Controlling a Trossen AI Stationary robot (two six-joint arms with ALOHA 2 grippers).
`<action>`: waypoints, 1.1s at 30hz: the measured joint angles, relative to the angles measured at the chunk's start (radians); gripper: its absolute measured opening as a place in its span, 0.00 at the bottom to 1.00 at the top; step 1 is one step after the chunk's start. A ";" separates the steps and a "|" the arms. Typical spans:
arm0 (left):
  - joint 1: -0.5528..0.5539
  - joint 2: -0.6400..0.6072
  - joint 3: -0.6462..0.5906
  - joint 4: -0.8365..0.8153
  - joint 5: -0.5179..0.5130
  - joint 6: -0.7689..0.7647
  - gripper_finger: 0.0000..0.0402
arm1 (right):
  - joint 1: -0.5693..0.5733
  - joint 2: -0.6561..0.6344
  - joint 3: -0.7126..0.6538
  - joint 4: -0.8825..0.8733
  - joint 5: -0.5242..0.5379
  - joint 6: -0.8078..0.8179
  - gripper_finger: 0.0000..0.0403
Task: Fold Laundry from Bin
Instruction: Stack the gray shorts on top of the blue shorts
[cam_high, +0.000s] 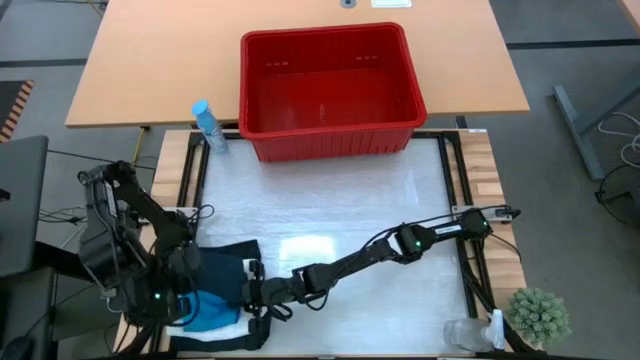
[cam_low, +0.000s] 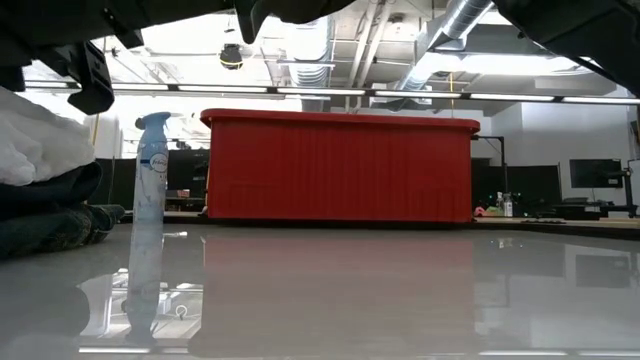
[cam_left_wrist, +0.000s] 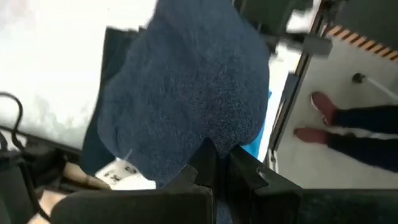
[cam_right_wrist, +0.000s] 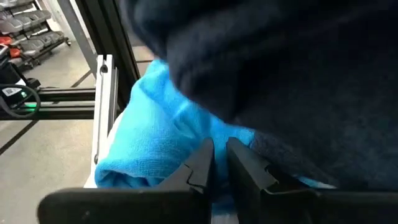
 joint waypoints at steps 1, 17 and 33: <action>-0.016 0.008 -0.003 0.001 0.010 -0.016 0.00 | 0.000 0.000 0.000 -0.003 0.000 0.000 0.17; -0.188 0.231 -0.030 0.217 0.047 -0.101 0.00 | -0.026 0.000 0.000 -0.027 -0.005 0.093 0.17; -0.197 0.336 -0.031 0.076 0.068 -0.123 0.13 | -0.042 -0.063 -0.002 -0.188 -0.034 0.154 0.17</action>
